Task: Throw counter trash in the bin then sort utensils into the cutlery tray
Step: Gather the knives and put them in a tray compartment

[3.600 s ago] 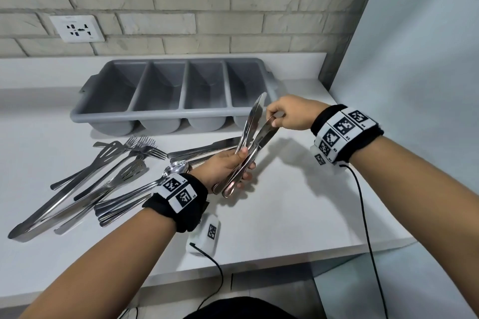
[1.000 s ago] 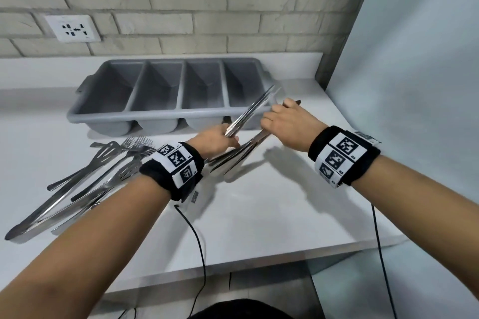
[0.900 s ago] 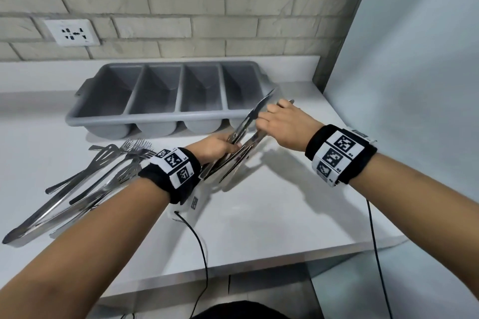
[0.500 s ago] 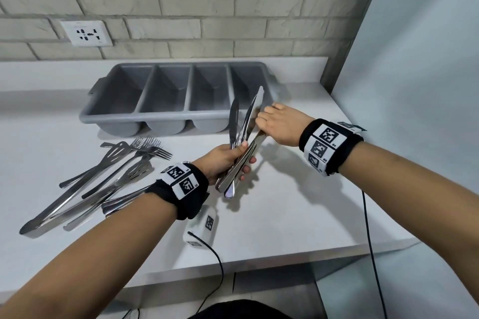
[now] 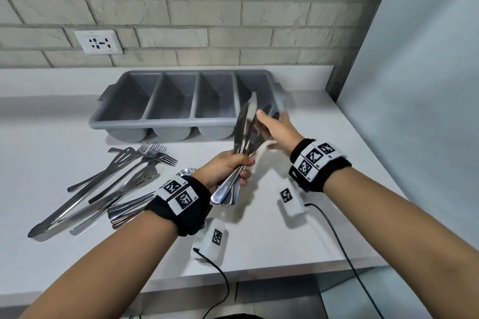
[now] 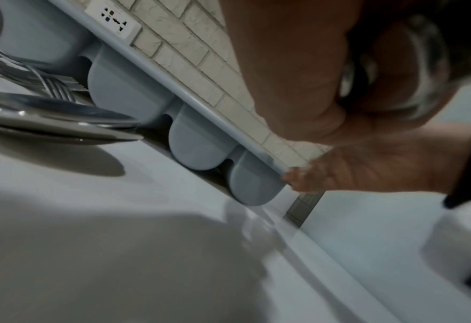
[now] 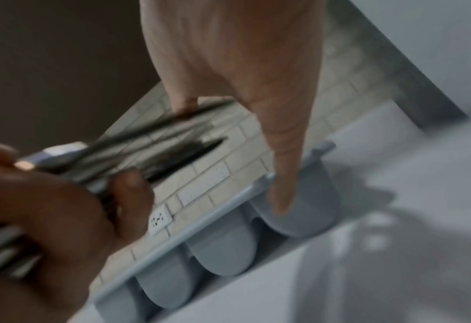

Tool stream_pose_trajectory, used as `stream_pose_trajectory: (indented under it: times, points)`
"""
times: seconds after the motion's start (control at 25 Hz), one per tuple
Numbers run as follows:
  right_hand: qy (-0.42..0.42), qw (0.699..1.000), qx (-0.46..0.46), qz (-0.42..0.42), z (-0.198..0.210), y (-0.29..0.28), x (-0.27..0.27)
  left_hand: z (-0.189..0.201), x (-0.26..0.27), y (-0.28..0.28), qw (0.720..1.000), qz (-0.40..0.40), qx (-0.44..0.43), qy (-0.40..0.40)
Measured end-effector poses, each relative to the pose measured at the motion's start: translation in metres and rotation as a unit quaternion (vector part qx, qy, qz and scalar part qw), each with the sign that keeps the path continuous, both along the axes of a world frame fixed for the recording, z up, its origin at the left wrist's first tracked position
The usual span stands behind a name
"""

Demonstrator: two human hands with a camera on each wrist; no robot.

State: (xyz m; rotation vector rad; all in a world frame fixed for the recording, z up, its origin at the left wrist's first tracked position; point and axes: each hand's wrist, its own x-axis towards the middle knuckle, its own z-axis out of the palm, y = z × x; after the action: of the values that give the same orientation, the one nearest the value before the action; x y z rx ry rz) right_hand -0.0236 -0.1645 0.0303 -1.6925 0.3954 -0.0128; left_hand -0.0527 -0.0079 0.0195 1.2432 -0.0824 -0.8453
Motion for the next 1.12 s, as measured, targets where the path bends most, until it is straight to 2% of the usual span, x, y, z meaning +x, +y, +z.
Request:
stream_pose_trajectory:
  times: [0.04, 0.12, 0.2, 0.28, 0.56, 0.72, 0.8, 0.96, 1.04, 1.12]
  points:
    - [0.03, 0.994, 0.099, 0.029, 0.002, 0.006, 0.002, 0.005, -0.003, -0.001, 1.0, -0.016, -0.004, 0.009]
    - [0.015, 0.971, 0.235, 0.04, 0.013, 0.019, 0.005, 0.012, -0.008, -0.002, 0.998, -0.042, -0.013, 0.033]
    - [-0.038, 0.949, 0.312, 0.016, 0.022, 0.026, 0.01, 0.018, -0.011, -0.002, 0.998, -0.045, -0.017, 0.042]
    - [-0.092, 0.939, 0.332, 0.005, 0.026, 0.029, 0.014, 0.022, -0.013, -0.001, 0.998, -0.039, -0.014, 0.04]
    - [-0.13, 0.955, 0.265, -0.014, 0.037, 0.045, 0.021, 0.035, -0.015, 0.013, 1.0, 0.0, 0.015, 0.025]
    - [-0.134, 0.985, 0.098, -0.046, 0.034, 0.059, 0.042, 0.035, -0.009, 0.027, 0.999, 0.017, 0.043, 0.024]
    - [-0.151, 0.987, 0.028, -0.046, 0.034, 0.068, 0.053, 0.037, 0.0, 0.039, 0.998, 0.025, 0.057, 0.02]
    - [-0.183, 0.982, -0.045, -0.029, 0.041, 0.095, 0.071, 0.038, 0.02, 0.066, 0.996, 0.039, 0.075, -0.001]
    - [-0.193, 0.98, -0.04, -0.02, 0.046, 0.114, 0.081, 0.039, 0.033, 0.081, 0.995, 0.047, 0.082, -0.013]
    - [-0.164, 0.986, 0.002, -0.014, 0.053, 0.135, 0.087, 0.043, 0.048, 0.097, 0.994, 0.069, 0.076, -0.034]
